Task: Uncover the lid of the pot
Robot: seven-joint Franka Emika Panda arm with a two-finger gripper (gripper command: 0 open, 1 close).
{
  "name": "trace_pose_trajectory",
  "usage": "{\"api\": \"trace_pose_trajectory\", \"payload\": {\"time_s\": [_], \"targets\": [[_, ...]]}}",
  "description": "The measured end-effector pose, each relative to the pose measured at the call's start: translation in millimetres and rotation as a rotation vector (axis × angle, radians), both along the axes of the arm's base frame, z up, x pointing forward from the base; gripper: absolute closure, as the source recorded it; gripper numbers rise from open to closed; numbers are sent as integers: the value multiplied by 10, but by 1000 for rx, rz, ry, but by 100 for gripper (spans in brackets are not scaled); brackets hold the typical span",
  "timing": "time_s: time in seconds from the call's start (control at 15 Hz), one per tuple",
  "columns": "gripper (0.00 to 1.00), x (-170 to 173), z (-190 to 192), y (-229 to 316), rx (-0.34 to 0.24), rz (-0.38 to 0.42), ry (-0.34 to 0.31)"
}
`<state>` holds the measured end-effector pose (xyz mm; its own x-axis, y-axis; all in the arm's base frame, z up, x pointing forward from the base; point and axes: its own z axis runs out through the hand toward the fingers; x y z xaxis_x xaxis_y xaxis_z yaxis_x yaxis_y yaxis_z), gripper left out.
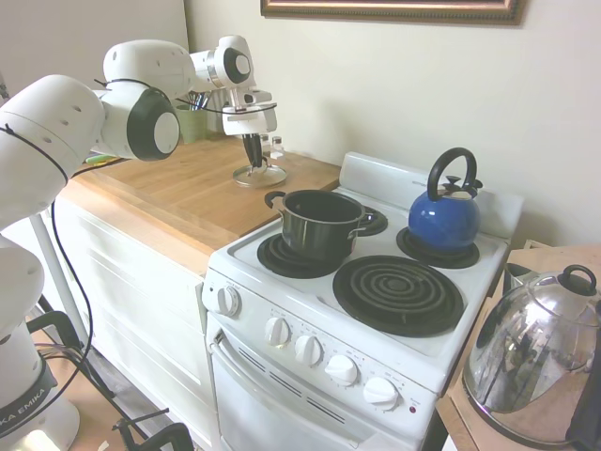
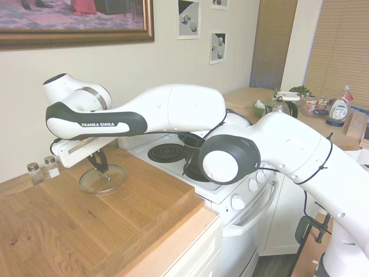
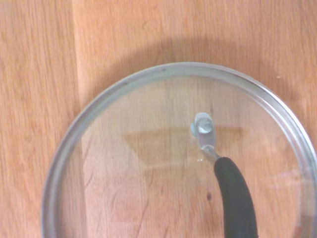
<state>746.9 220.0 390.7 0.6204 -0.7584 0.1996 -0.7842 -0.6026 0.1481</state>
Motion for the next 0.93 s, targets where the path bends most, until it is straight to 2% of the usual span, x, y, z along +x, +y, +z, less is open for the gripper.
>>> {"api": "trace_pose_trajectory", "payload": {"time_s": [0.73,0.93], "targets": [[0,-5,79,-37,18,-1,6],[0,-44,374,60,39,18,-39]]}}
